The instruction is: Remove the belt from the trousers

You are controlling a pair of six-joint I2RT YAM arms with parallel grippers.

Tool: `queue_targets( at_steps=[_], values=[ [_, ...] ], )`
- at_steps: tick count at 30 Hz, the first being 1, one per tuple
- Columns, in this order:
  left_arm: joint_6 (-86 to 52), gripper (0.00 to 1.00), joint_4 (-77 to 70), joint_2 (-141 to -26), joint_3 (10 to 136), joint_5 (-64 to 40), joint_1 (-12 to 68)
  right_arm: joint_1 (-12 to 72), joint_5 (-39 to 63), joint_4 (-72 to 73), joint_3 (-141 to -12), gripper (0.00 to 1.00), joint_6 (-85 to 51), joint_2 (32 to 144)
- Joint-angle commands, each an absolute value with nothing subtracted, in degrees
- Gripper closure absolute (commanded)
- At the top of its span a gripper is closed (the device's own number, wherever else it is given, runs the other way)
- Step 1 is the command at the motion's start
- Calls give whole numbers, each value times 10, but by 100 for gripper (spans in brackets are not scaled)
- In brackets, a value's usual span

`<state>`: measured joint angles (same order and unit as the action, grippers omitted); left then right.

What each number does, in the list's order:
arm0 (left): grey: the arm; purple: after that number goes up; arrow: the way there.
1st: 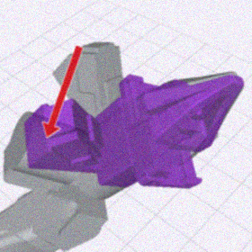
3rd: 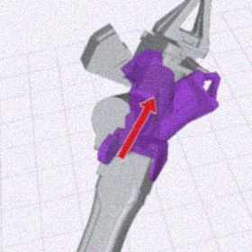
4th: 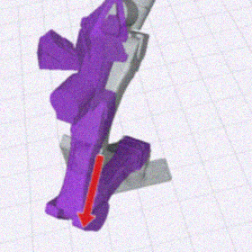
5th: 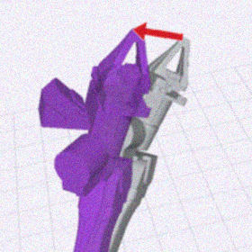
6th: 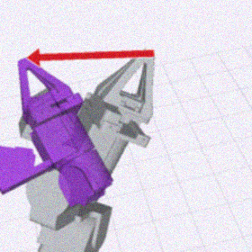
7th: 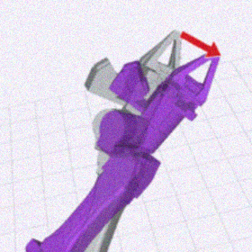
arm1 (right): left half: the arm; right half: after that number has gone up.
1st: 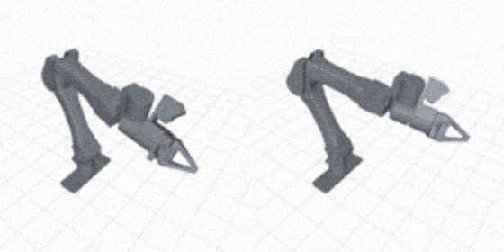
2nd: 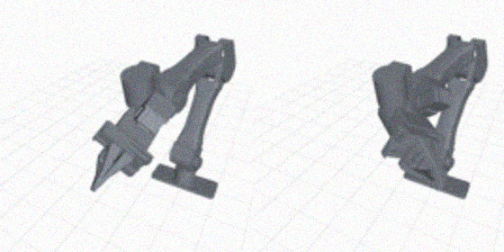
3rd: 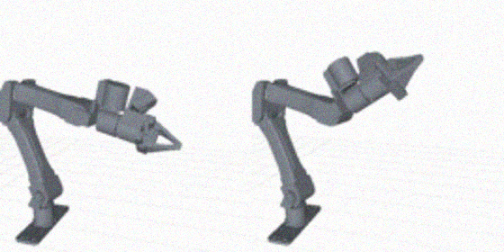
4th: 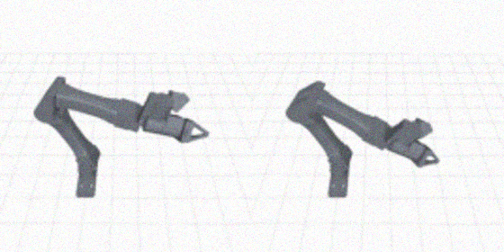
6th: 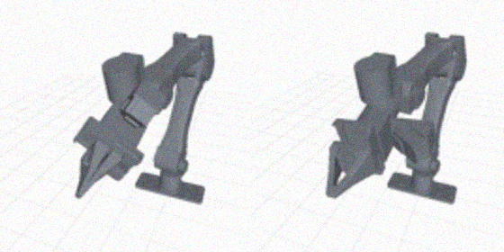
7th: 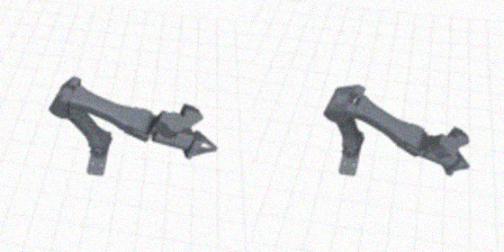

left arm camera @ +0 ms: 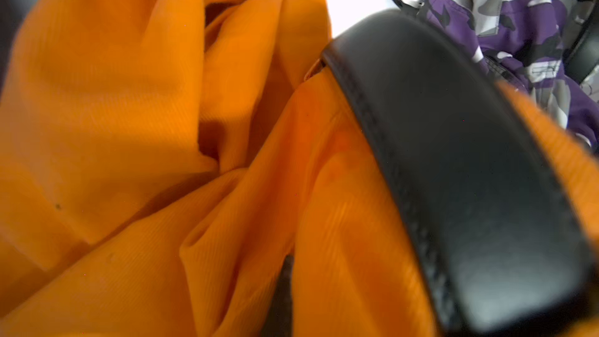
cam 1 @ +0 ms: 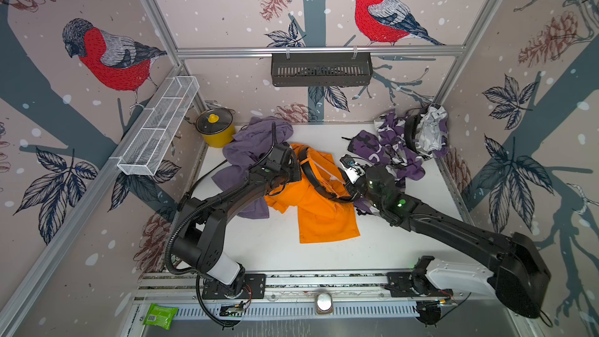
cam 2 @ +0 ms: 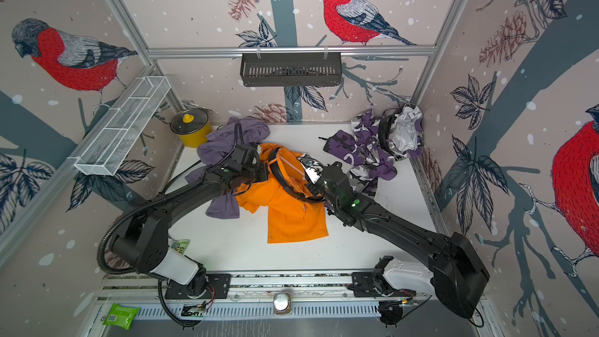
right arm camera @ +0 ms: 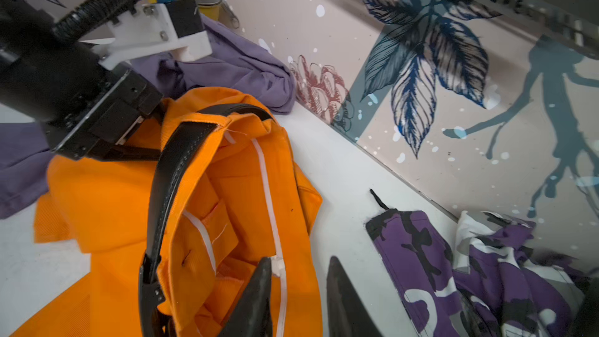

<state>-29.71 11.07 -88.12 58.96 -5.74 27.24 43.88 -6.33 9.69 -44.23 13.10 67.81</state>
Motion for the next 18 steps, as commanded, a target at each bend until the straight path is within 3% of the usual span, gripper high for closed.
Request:
queue_targets(
  at_steps=[1,5,11,18],
  values=[
    [-275,100,105,-860,602,-42,272,418,72,-36,-480,71,138,681],
    [-271,100,108,-861,615,-71,272,427,97,-53,-505,61,121,711],
    [-291,100,121,-857,641,-106,272,532,-18,145,-366,17,65,666],
    [-293,100,135,-846,659,-125,272,534,-141,225,-332,3,3,715]
  ],
)
